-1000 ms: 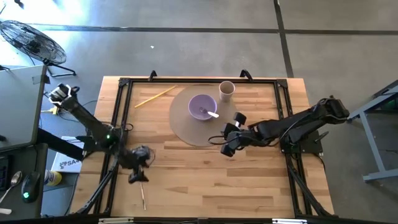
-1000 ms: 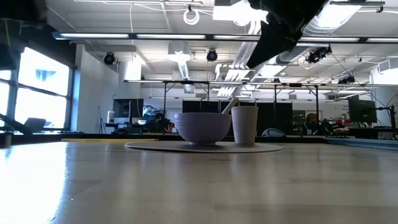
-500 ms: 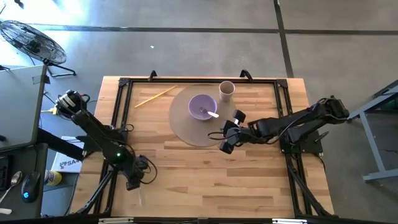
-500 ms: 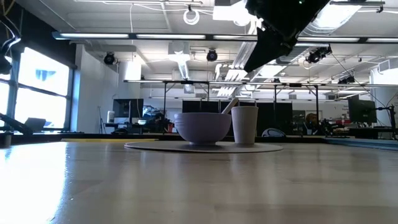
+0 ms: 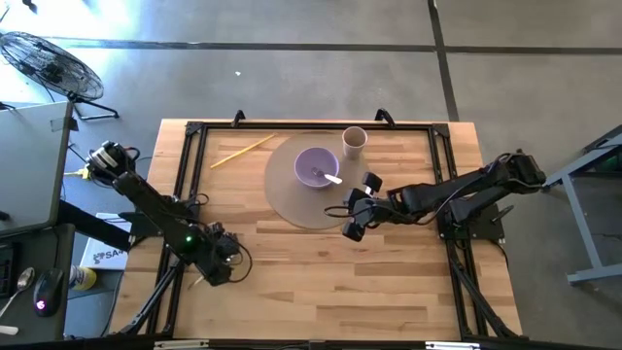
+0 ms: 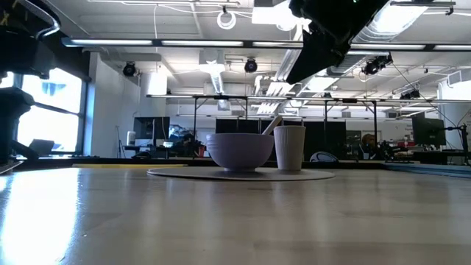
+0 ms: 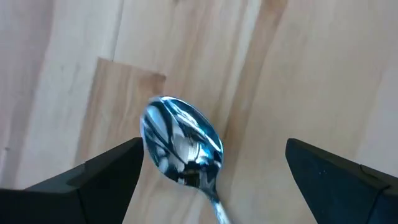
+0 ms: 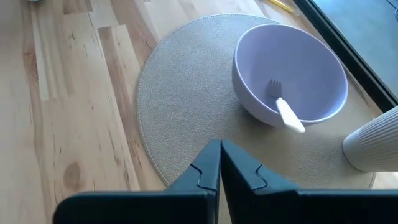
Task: Pick & Place Utensil
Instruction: Put the silver spoon into the purple bowl on the brown mat, then put the yellow straw into the brown cup on the brown mat
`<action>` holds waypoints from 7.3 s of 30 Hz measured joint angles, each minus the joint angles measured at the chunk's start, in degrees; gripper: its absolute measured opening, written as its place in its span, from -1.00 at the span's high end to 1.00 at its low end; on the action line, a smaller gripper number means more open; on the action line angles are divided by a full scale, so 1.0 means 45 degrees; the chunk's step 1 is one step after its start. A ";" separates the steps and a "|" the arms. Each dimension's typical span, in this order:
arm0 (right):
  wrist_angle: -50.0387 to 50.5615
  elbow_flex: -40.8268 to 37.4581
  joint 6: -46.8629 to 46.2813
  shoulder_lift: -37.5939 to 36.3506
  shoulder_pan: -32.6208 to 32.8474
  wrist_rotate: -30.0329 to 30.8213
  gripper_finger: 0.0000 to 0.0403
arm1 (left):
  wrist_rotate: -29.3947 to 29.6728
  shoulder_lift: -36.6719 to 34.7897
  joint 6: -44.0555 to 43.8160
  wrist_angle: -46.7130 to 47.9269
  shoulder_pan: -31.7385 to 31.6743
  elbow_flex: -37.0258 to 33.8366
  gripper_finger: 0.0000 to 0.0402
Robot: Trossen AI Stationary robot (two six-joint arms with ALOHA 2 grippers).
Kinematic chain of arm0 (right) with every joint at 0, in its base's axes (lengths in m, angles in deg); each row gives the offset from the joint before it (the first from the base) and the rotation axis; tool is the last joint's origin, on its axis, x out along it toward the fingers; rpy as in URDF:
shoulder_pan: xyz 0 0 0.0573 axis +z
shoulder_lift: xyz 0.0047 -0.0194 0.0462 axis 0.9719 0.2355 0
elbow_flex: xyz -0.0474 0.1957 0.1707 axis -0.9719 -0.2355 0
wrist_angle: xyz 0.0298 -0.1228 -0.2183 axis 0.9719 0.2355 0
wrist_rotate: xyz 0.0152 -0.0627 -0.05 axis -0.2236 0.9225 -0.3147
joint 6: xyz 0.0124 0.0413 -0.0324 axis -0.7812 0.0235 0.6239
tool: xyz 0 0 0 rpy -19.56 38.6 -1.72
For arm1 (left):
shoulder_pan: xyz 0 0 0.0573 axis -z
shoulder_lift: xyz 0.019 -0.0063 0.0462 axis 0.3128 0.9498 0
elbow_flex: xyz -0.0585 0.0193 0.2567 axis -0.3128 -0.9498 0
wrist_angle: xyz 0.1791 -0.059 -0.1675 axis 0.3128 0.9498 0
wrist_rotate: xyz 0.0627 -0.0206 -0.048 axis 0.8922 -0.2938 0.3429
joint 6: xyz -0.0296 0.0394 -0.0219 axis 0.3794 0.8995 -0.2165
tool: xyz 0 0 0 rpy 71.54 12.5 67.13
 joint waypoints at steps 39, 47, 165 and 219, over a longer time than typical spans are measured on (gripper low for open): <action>-0.0068 0.0015 -0.0142 0.0000 0.0000 0.0025 0.98 | 0.0516 0.0049 -0.1187 0.0223 0.0482 -0.0787 0.82; -0.0426 0.0015 -0.0347 0.0000 0.0395 0.0245 0.98 | 0.2774 0.0044 0.0948 -0.1392 0.0013 -0.0787 0.89; -0.1243 0.0029 -0.0396 0.0005 0.3123 0.1807 0.99 | -0.3497 0.7995 1.5643 -0.0665 -1.4677 1.0700 0.89; -0.2015 0.0024 -0.1119 0.0005 0.3021 0.1831 0.96 | -0.2890 0.0737 1.2720 -0.0365 -2.1106 0.4351 0.43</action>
